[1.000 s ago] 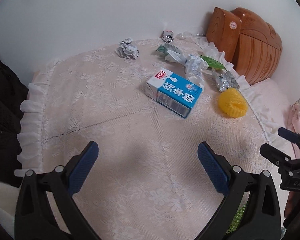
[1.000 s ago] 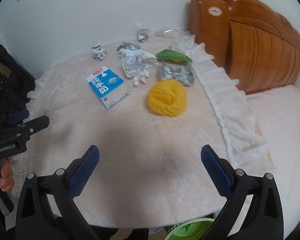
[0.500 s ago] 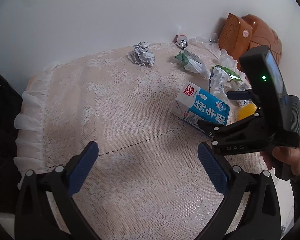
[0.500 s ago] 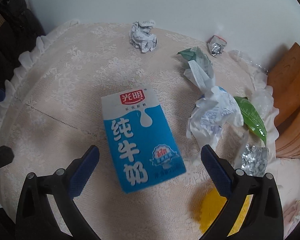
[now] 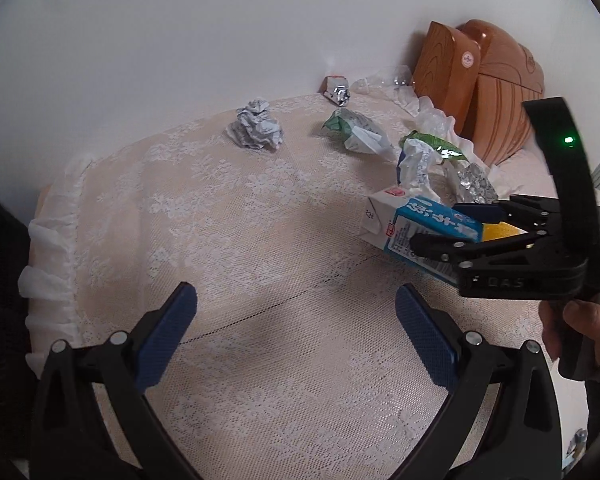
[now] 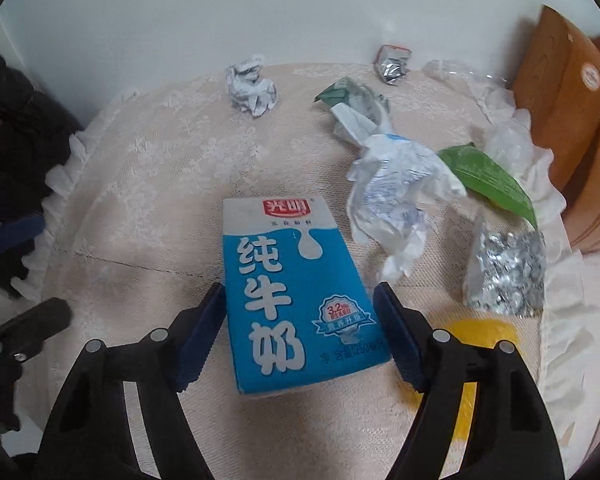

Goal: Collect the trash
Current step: 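Grasp the blue milk carton with the right tool while the left tool grasps the yellow mesh net, then carry the carton and mesh net over the wastebasket and release both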

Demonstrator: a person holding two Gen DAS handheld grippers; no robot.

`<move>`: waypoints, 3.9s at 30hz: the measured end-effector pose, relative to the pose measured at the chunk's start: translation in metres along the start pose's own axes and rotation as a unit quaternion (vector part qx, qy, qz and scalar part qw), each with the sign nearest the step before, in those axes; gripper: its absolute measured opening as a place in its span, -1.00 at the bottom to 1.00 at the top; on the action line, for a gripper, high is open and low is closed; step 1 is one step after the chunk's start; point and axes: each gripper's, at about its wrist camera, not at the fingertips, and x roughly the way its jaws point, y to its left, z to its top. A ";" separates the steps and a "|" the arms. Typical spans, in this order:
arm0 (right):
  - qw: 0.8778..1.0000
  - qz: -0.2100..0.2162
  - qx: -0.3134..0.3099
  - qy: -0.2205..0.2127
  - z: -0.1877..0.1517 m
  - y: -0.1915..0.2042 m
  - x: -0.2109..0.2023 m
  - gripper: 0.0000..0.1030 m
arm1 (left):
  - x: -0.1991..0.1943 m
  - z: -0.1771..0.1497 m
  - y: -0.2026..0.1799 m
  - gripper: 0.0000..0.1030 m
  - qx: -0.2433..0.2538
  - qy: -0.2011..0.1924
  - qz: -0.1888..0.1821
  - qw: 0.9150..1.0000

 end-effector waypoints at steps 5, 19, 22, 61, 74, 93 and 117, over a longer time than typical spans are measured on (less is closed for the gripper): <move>0.993 0.030 0.102 -0.048 -0.027 -0.037 -0.054 0.13 | 0.018 0.017 -0.018 0.85 0.021 -0.001 -0.034 0.999; 0.988 0.016 0.155 -0.017 -0.086 -0.058 -0.056 0.35 | 0.040 0.027 -0.041 0.85 0.037 0.013 -0.043 0.998; 0.989 0.006 0.145 -0.020 -0.086 -0.050 -0.058 0.56 | 0.039 0.021 -0.035 0.85 0.029 0.018 -0.043 0.998; 0.927 -0.015 0.366 -0.085 -0.250 -0.128 -0.176 -0.17 | 0.122 0.031 -0.232 -0.31 0.107 0.087 -0.129 0.982; 0.949 0.020 0.300 -0.093 -0.253 -0.117 -0.179 -0.17 | -0.019 -0.034 -0.198 -0.42 0.066 0.060 -0.104 0.991; 0.951 -0.023 0.292 -0.102 -0.339 -0.115 -0.226 -0.16 | -0.076 -0.118 -0.295 -0.42 0.170 0.061 -0.143 0.973; 0.894 -0.111 0.433 -0.011 -0.530 -0.167 -0.176 0.91 | -0.080 -0.211 -0.391 -0.42 0.282 0.127 -0.176 0.935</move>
